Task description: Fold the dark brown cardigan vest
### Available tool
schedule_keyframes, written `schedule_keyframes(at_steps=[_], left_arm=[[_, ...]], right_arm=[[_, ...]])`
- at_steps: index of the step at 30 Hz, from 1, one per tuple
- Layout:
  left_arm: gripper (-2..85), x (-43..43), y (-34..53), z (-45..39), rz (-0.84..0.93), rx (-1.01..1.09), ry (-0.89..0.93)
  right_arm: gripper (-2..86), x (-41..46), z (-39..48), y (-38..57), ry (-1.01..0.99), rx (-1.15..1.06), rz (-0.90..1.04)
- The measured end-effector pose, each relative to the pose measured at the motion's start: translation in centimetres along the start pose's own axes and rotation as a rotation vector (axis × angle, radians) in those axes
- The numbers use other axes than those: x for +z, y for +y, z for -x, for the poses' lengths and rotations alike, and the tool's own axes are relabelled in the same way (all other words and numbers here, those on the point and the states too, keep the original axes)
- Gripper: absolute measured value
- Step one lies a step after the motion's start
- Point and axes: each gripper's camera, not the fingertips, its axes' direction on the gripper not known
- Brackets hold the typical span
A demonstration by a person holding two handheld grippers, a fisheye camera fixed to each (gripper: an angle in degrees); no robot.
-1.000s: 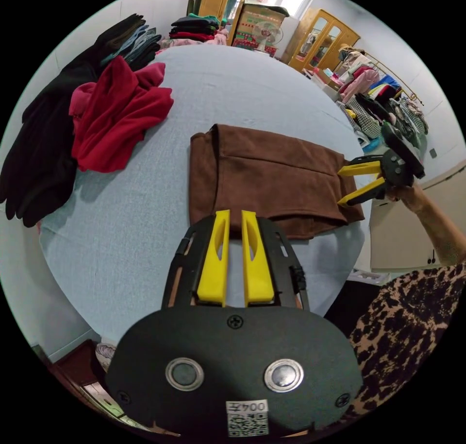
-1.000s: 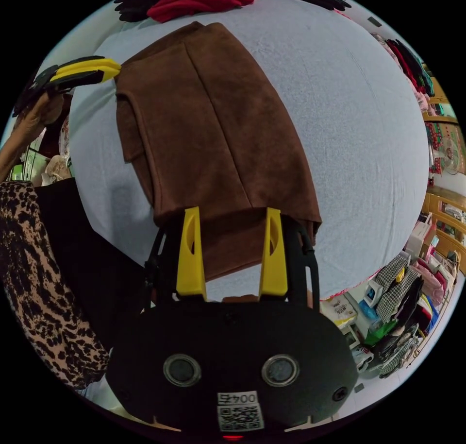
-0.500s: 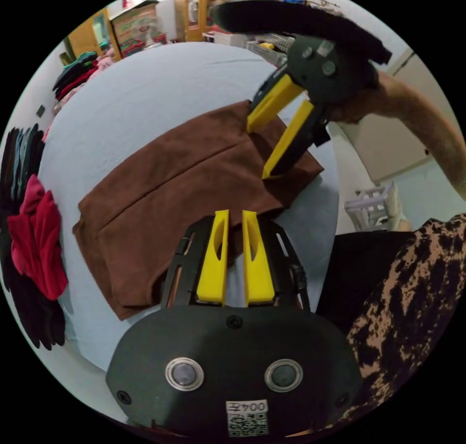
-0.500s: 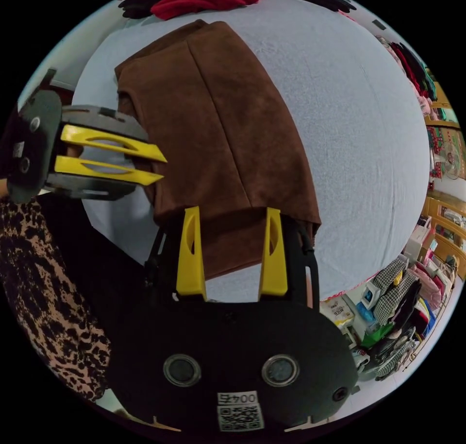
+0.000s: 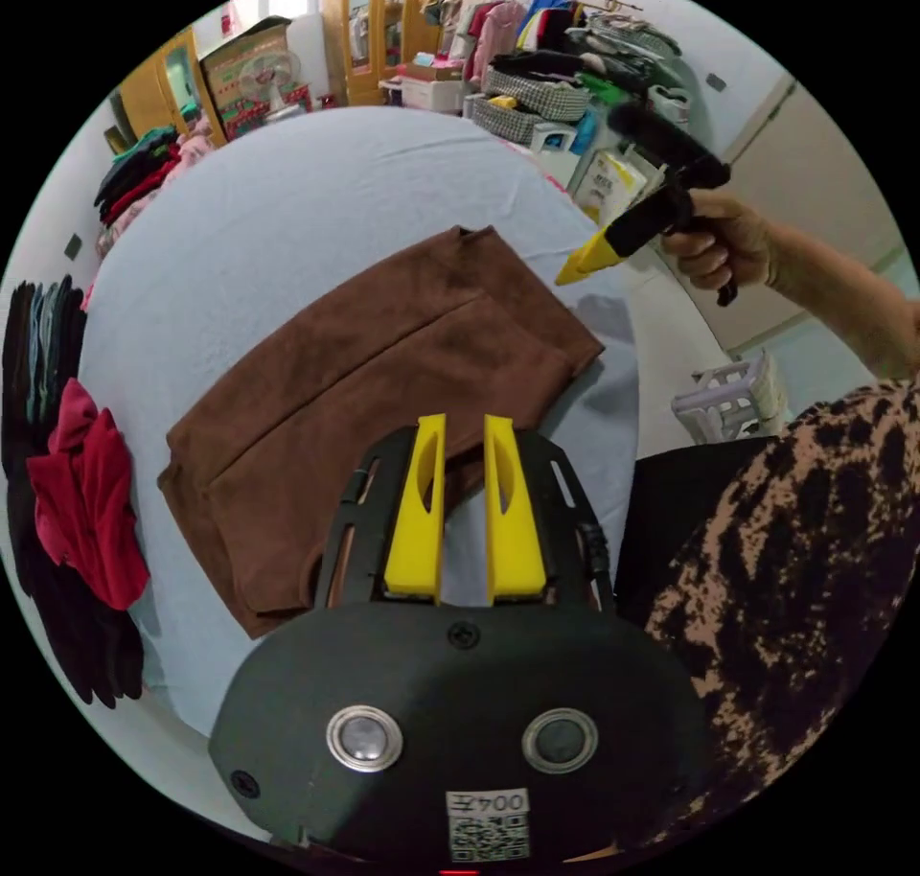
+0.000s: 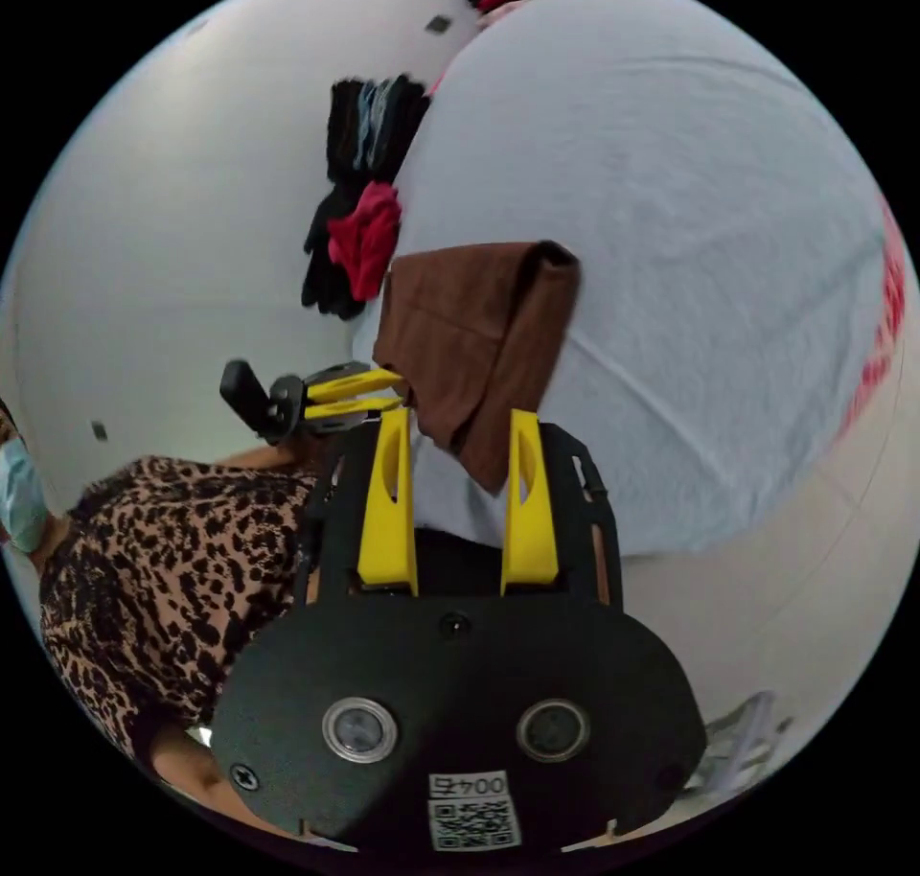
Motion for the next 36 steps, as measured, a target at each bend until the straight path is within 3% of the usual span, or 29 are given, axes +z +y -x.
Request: schedule_keyframes(at_steps=[4, 14, 18, 20, 30, 33, 36], left_arm=[[7.5, 0.9, -0.6, -5.0, -0.02, 0.145, -0.033], [12.6, 8.6, -3.0, -13.7, 0.101, 0.347, -0.092], [6.5, 9.3, -3.7, -14.1, 0.093, 0.317, -0.157], [4.3, 8.8, -4.2, -13.0, 0.076, 0.242, -0.091], [2.7, 5.6, -3.9, -12.8, -0.024, 0.169, -0.048], [2.6, 5.0, -4.1, -12.6, -0.037, 0.148, -0.022], [2.6, 4.5, -4.2, -12.8, -0.032, 0.155, 0.004]], right_arm=[[14.2, -0.9, -3.4, 3.6, -0.09, 0.188, -0.077], [13.5, -1.0, -3.9, 3.4, -0.263, 0.264, -0.141], [13.7, -1.5, -2.9, 3.0, -0.288, 0.24, -0.139], [13.7, -2.2, -2.8, 3.0, -0.23, 0.26, -0.121], [14.8, -1.3, -3.5, 1.9, -0.279, 0.347, -0.101], [12.8, -0.3, -3.1, 1.0, -0.302, 0.332, -0.104], [5.1, 0.7, -2.1, 0.2, -0.252, 0.304, -0.094]])
